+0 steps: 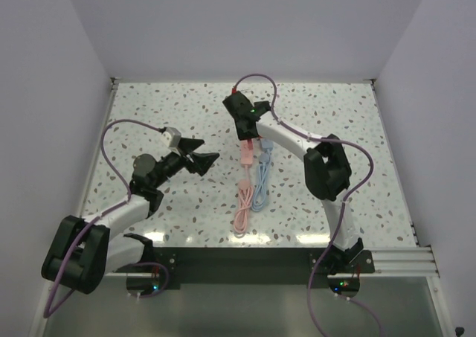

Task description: Insert the plug

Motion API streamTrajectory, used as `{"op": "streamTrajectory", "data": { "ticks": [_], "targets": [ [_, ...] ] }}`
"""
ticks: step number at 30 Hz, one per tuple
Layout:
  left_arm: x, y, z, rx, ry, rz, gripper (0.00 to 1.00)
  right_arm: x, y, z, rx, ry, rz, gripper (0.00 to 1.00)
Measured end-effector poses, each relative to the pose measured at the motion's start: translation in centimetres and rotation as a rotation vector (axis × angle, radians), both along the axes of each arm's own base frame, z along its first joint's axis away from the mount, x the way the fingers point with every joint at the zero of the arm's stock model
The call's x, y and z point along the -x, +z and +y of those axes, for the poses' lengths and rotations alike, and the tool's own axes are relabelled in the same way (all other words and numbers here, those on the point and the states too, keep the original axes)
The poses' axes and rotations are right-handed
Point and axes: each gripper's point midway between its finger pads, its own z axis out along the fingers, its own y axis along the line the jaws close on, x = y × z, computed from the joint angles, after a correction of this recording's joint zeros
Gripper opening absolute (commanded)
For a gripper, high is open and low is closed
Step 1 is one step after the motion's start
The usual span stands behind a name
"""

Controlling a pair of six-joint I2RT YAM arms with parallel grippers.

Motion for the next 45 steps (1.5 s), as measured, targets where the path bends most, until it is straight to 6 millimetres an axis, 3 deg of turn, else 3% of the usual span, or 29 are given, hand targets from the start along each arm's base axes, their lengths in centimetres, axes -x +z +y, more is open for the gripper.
{"op": "streamTrajectory", "data": {
  "ticks": [11,45],
  "targets": [
    [0.5,1.5,0.1,0.013,-0.007,-0.046,0.88,0.7,0.1,0.4,0.017,-0.004,-0.004,0.0],
    [1.0,1.3,0.1,0.013,-0.015,-0.045,0.88,-0.2,-0.5,0.1,-0.002,-0.122,-0.027,0.0]
  ]
}}
